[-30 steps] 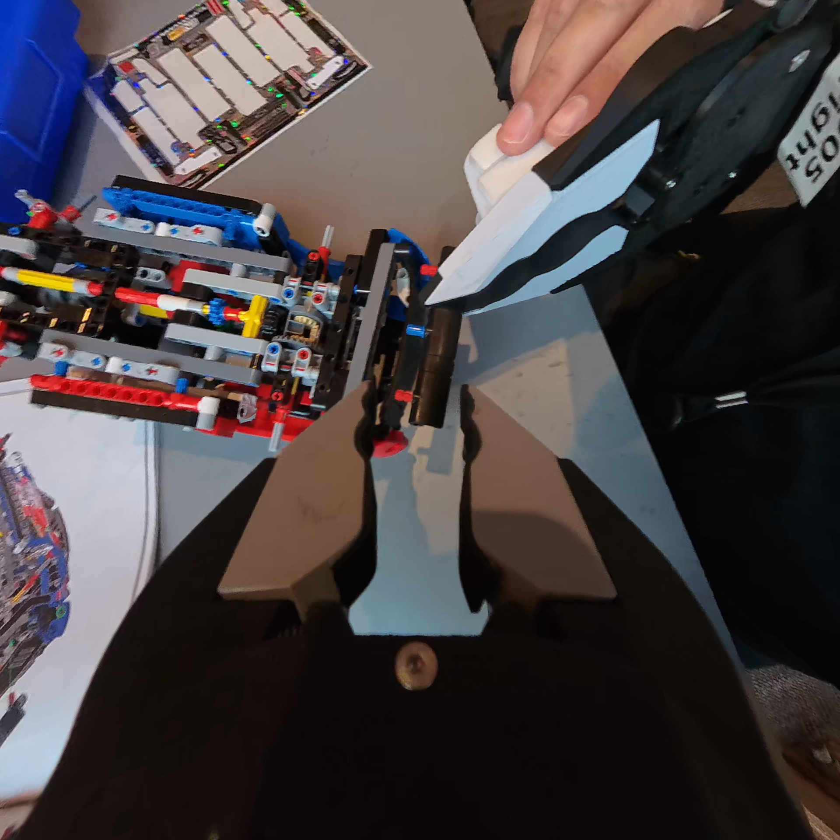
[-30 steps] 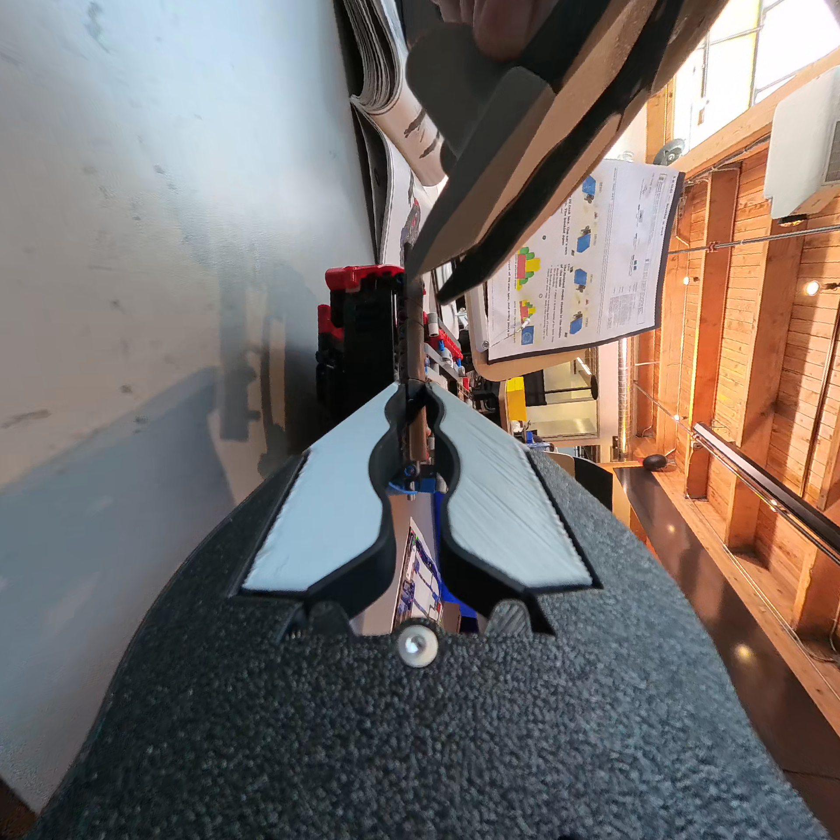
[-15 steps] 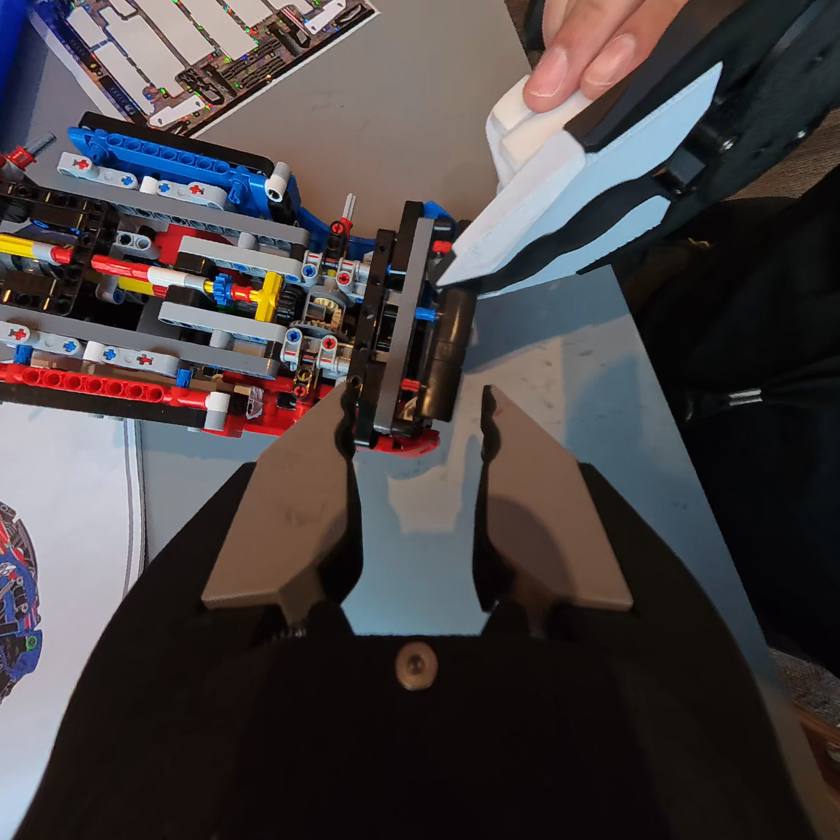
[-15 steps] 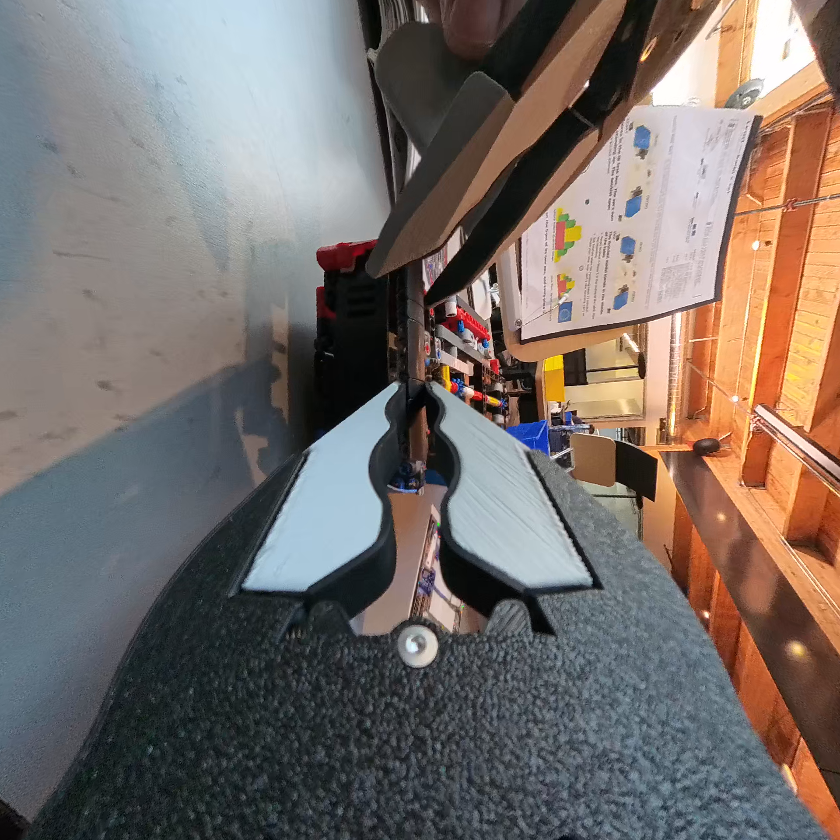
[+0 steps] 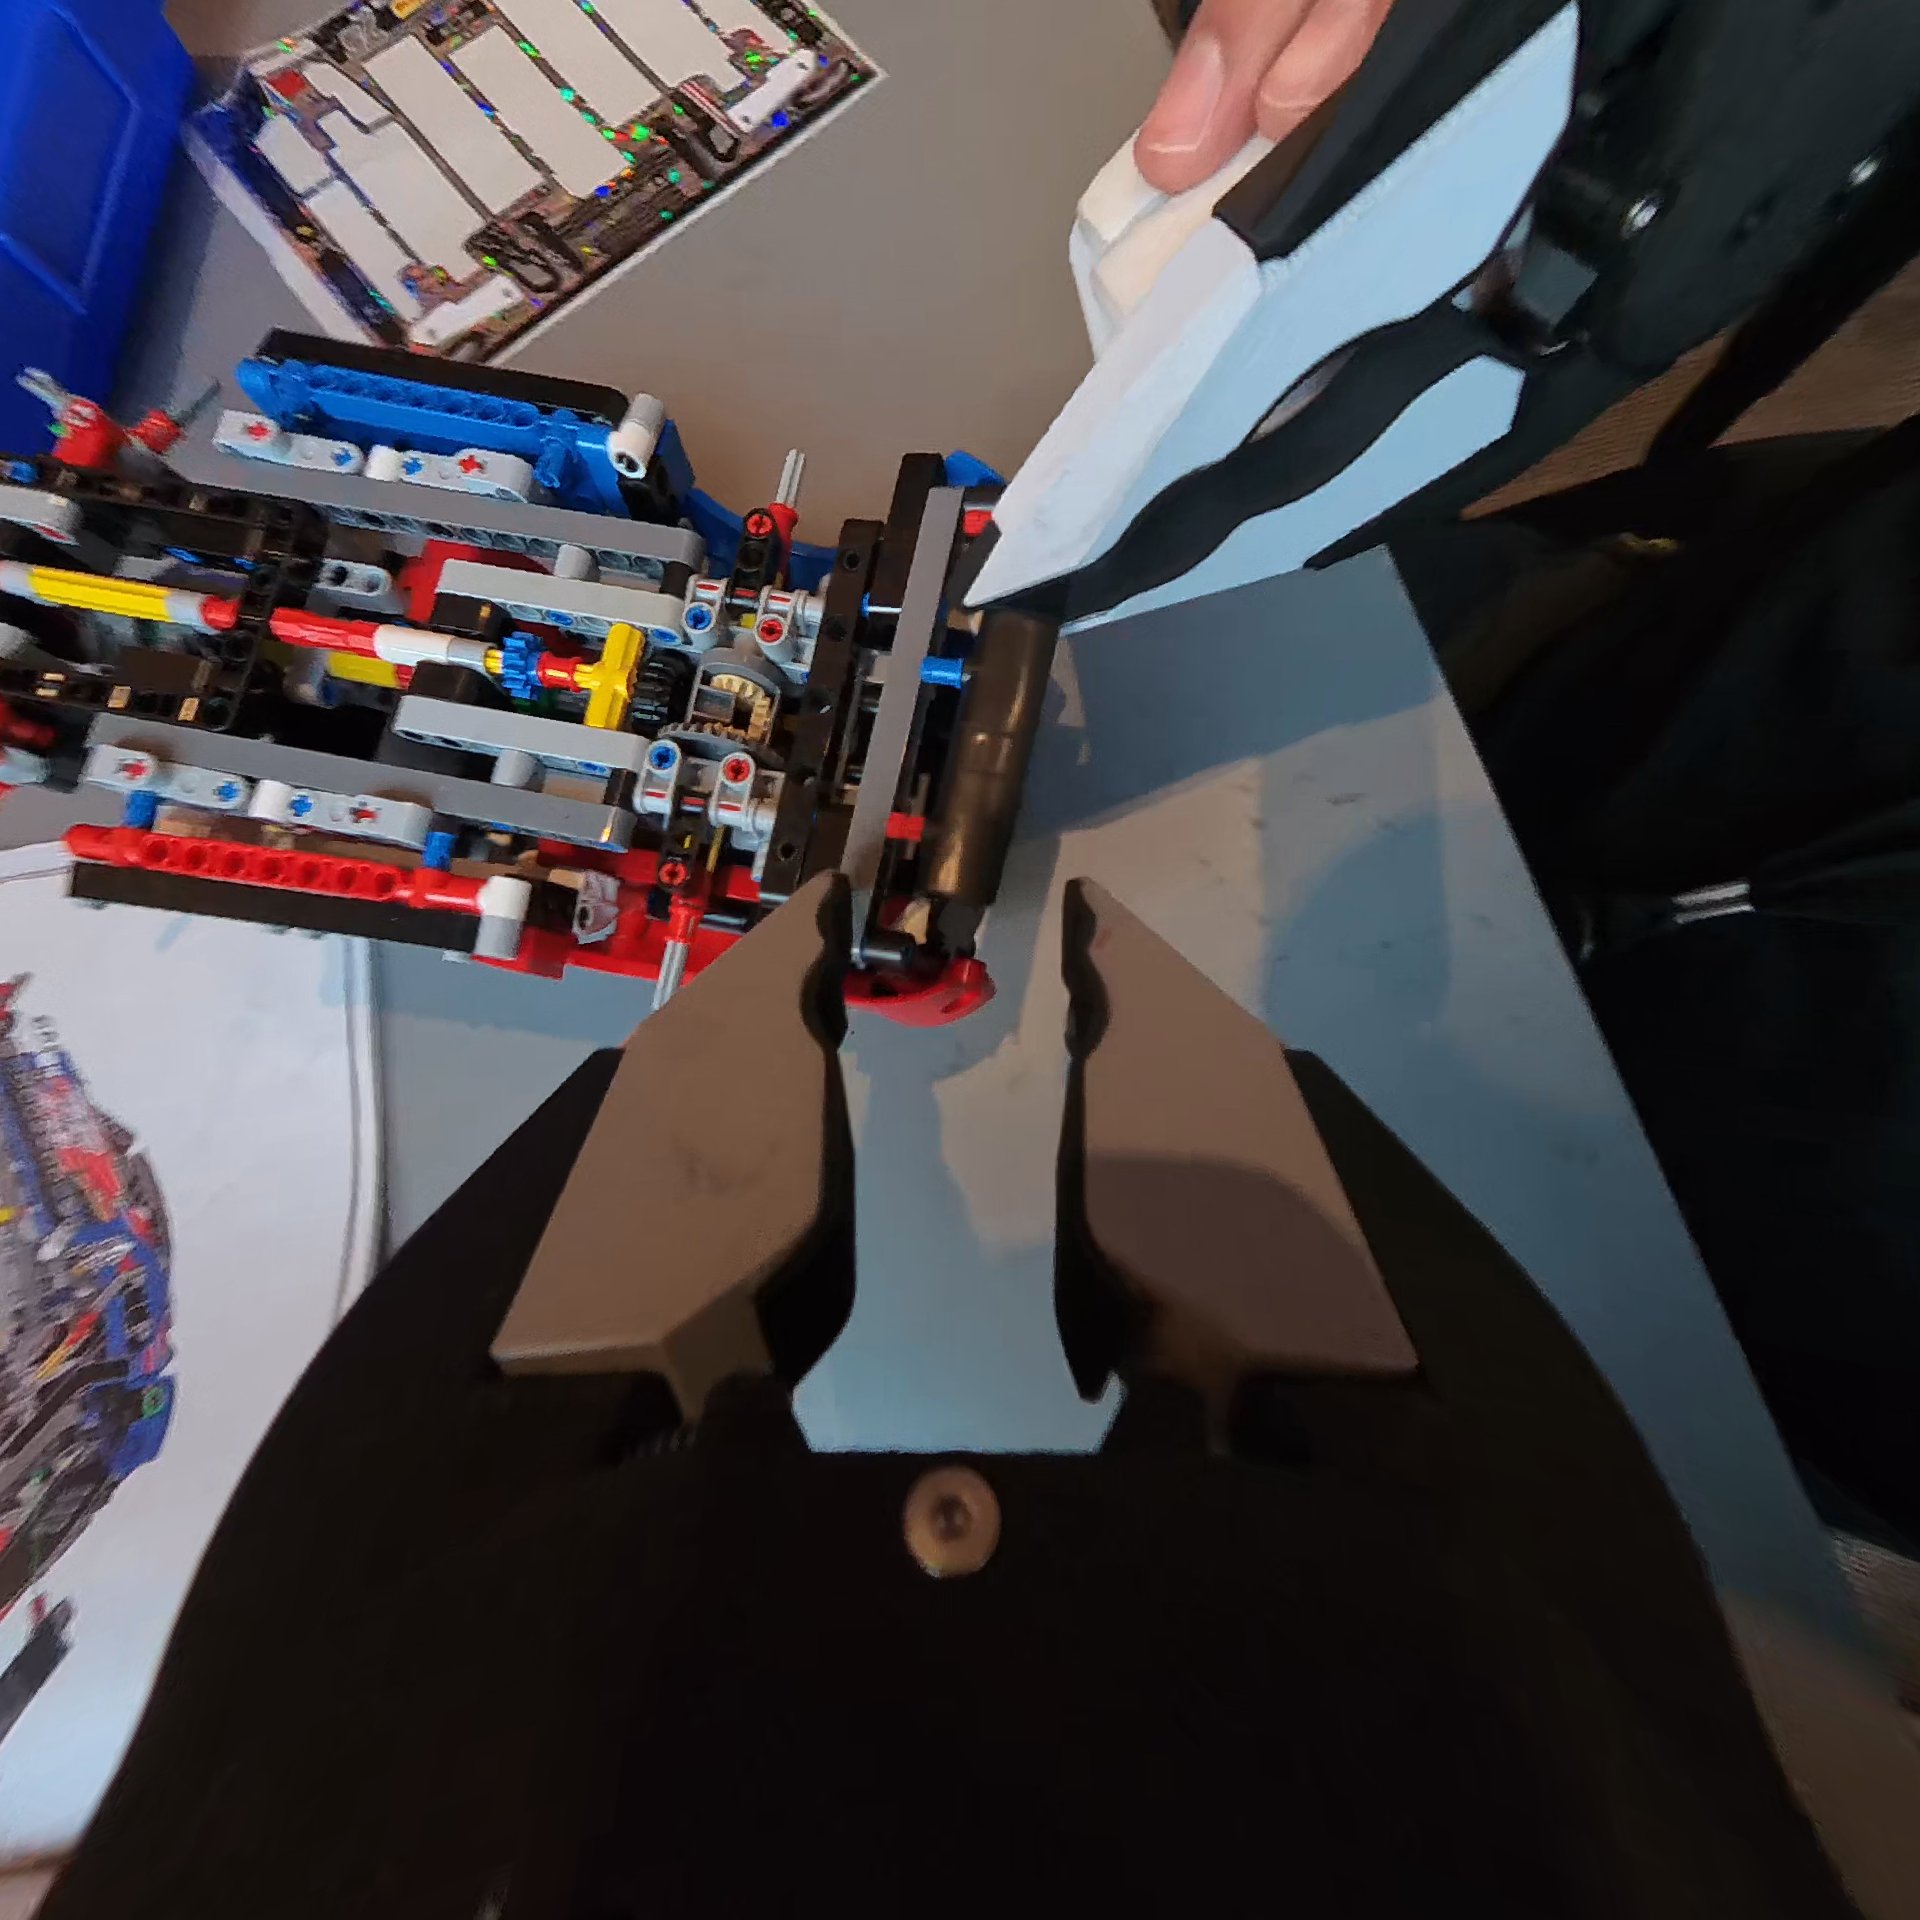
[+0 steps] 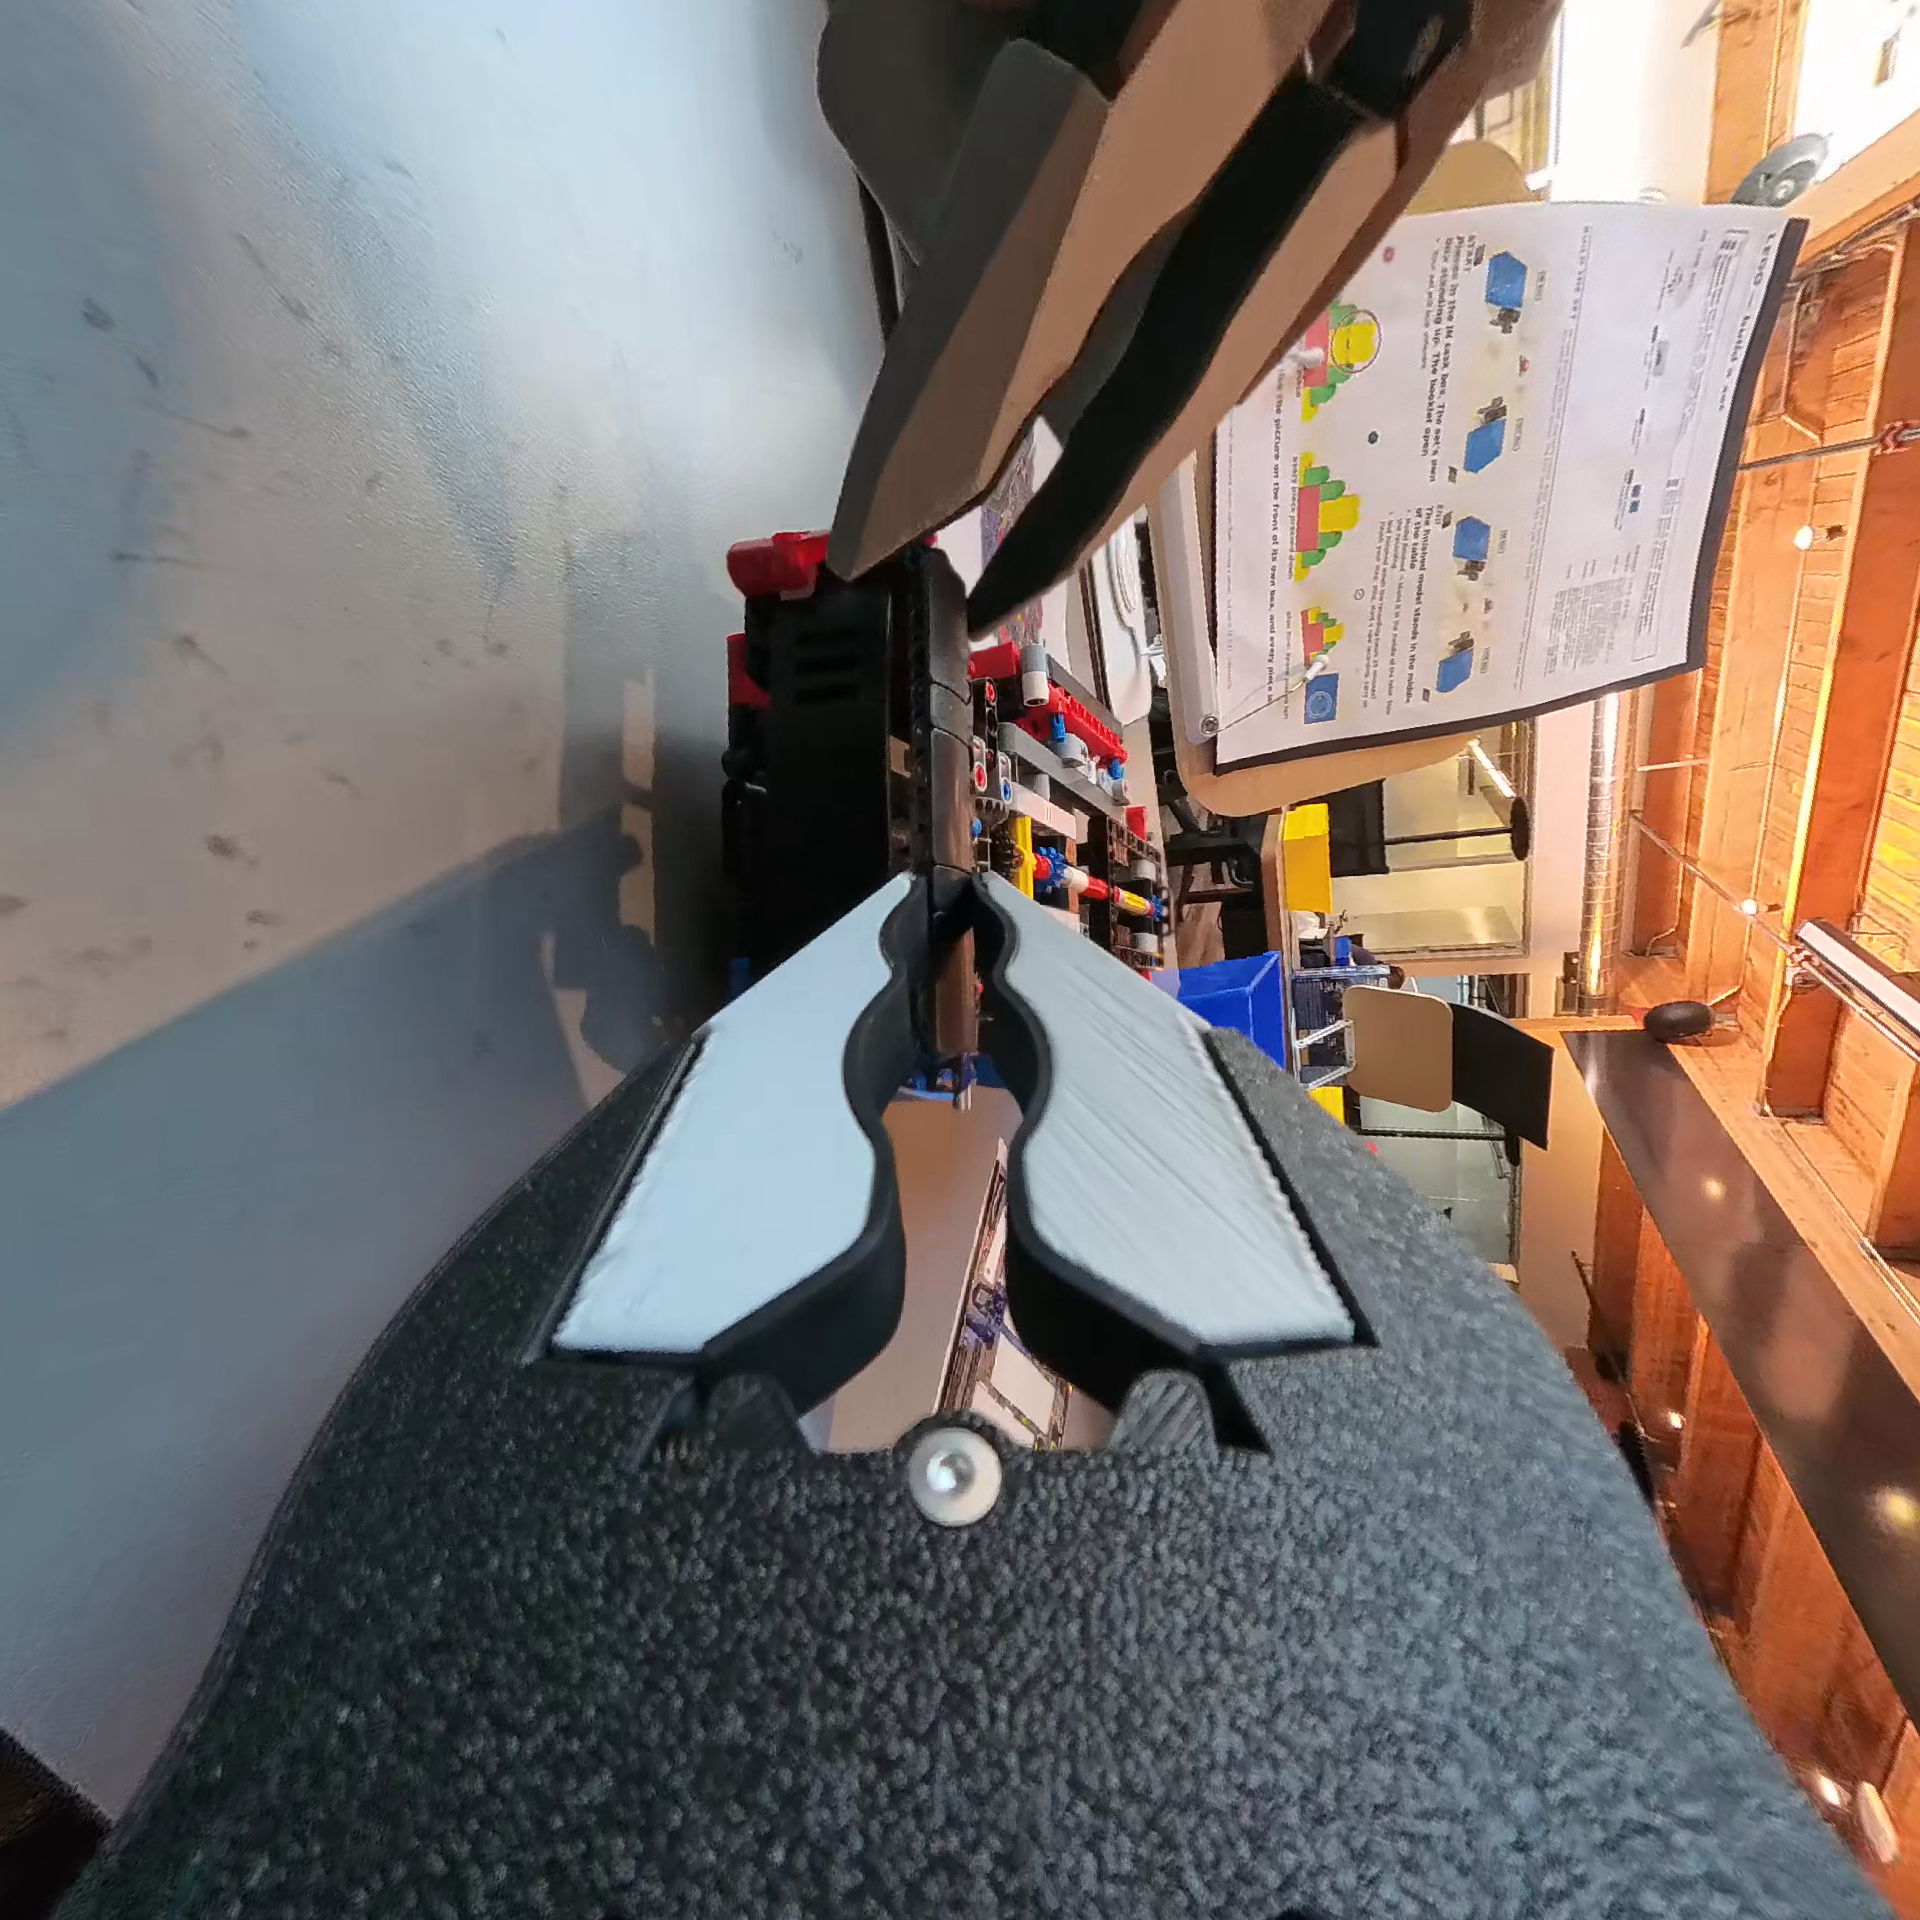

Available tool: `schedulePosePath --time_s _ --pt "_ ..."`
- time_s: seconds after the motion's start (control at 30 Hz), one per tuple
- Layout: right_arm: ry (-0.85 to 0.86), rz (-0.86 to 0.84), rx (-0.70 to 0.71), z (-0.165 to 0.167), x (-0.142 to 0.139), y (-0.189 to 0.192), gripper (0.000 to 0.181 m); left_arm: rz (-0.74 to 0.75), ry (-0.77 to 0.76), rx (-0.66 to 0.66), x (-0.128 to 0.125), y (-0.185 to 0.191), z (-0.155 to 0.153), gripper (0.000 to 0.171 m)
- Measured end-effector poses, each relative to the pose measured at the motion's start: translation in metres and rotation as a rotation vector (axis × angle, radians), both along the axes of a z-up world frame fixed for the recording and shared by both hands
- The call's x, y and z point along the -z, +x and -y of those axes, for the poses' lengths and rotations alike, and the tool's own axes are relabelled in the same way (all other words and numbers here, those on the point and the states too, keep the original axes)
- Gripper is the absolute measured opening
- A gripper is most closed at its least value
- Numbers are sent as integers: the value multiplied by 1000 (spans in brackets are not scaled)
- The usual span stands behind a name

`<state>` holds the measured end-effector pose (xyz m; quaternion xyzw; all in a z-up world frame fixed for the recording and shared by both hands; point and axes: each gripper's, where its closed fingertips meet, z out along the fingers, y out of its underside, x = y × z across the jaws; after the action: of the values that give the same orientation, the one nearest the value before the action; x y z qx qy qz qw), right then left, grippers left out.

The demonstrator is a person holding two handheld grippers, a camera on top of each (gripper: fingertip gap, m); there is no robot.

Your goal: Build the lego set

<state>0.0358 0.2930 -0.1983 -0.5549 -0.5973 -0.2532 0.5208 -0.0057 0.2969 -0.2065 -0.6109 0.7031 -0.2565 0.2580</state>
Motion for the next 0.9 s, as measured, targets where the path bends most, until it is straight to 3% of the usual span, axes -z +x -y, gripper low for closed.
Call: schedulePosePath --time_s 0.27,0.37,0.47,0.7,0.9 --pt "-69 -28 -30 3 0 -4 7 170 425 -19 -14 3 10 21" --pt "-88 -34 -45 4 1 -6 7 164 595 -26 -9 2 9 7" --pt "-105 -32 -43 2 2 -7 8 119 795 -24 -4 2 2 6" --pt "-115 -32 -39 0 4 -3 8 127 1037 -3 -4 7 0 0" --pt "-163 -47 -65 1 7 -5 7 141 1024 -5 -1 6 0 0"
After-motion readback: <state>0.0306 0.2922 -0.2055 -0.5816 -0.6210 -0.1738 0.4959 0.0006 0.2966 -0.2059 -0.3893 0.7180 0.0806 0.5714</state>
